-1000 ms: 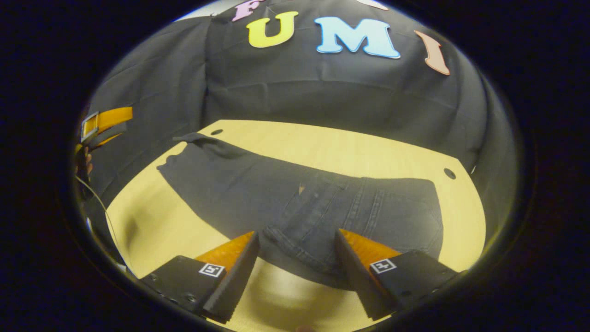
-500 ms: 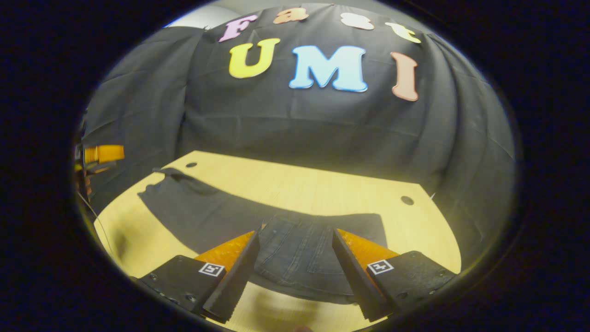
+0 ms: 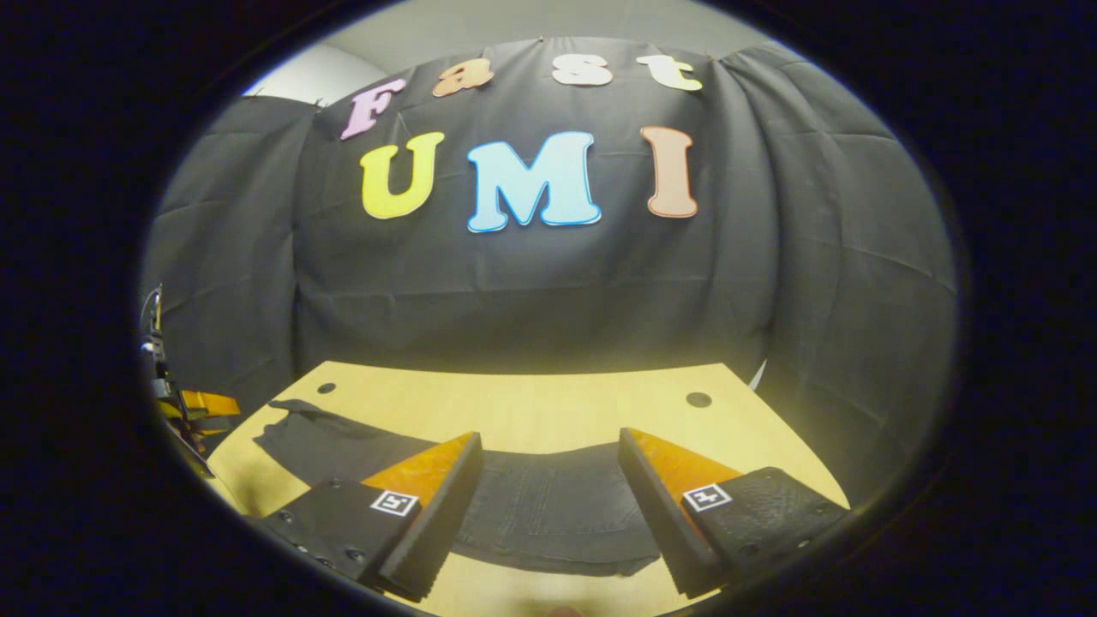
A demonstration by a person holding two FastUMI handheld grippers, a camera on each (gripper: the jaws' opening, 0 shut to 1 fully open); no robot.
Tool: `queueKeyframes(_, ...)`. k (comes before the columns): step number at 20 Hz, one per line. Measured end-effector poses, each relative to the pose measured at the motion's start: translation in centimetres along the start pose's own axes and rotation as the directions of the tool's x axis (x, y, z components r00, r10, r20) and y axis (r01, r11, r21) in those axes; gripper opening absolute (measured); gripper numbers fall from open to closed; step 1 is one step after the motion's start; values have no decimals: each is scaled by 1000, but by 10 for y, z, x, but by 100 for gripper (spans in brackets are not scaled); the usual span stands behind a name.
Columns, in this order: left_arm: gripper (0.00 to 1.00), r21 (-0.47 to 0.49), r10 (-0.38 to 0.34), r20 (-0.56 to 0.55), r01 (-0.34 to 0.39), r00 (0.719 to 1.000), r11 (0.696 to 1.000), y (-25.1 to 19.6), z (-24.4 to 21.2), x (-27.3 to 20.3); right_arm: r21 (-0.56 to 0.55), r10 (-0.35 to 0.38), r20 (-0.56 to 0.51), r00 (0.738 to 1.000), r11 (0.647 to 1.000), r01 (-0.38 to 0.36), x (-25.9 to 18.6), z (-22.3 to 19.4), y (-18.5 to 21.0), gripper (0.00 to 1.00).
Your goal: Grasp the waist and the cuffs of the jeans and fold them to make the two legs overlap; first hold the waist and fold one-third of the jeans toward the cuffs, then hold the cuffs and fold the remaining one-third in the same direction to finish folding.
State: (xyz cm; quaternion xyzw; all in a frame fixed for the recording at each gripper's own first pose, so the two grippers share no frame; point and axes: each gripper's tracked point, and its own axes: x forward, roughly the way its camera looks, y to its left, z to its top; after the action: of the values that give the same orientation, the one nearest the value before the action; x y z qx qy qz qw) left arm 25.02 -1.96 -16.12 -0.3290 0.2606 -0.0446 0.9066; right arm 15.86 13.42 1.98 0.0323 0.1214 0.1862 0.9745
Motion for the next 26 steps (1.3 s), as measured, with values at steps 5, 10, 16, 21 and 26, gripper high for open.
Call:
queueKeyframes(5, 96, -182, 138, -107, -156, 985, 971, 46, -5, 30, 17, 21, -18, 1000, 1000, -21, 3, 0, -1, 95)
queueKeyframes(10, 94, -335, 275, -195, -327, 942, 883, 71, -5, 54, -13, 102, -36, 994, 995, -103, 13, -4, 4, 96)
queueKeyframes(16, 94, -325, 394, -265, -467, 880, 822, 98, -7, 84, -12, 164, -59, 985, 986, -165, 20, -4, -1, 96)
queueKeyframes(21, 96, -342, 387, -317, -486, 866, 805, 98, -12, 103, 10, 139, -70, 988, 990, -138, 24, -3, -7, 97)
queueKeyframes(26, 94, -321, 431, -348, -538, 833, 780, 105, -20, 123, 8, 144, -86, 986, 989, -144, 25, -7, -5, 94)
